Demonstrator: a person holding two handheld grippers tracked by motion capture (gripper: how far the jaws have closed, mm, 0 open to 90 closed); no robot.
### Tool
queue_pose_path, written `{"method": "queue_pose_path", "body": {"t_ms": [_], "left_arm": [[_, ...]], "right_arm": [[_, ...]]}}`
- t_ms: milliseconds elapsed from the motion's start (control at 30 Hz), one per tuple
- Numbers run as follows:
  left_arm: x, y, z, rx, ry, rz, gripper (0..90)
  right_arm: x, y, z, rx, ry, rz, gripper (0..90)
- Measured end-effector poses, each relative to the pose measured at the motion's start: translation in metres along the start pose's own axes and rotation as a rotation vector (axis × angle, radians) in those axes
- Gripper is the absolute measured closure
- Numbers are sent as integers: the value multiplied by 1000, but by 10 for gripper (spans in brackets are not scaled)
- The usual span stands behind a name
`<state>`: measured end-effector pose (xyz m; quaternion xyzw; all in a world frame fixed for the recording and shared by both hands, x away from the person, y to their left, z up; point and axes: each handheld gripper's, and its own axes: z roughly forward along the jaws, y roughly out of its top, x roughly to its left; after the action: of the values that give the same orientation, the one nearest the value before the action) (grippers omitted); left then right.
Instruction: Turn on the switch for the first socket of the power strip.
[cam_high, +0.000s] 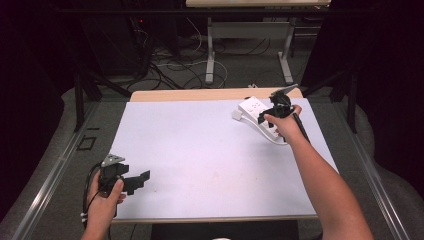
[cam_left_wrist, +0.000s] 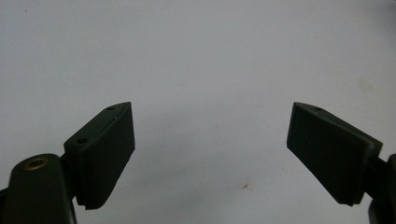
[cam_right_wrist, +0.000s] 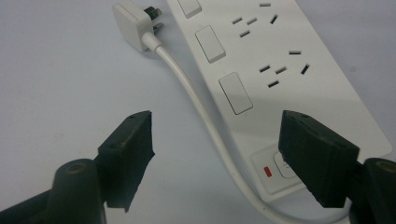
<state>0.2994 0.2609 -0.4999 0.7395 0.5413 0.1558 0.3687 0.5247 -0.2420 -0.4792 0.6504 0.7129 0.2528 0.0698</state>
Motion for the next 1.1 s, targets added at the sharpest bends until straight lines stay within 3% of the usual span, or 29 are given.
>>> {"method": "queue_pose_path", "body": {"t_ms": [233,500,767,1100], "left_arm": [[0,0,1,2,1,3,152],[-1,0,0,1,2,-2,152],[-1,0,0,1,3,-3,152],[-1,0,0,-1,3,-5,152]], "right_arm": [[-1,-7,-4,-26,18,-16,154],[1,-14,-9,-35,-4,-24,101],[3,-25,-14,-51,38,-57,2],[0,-37,-21,-75,23,-86,0]]}}
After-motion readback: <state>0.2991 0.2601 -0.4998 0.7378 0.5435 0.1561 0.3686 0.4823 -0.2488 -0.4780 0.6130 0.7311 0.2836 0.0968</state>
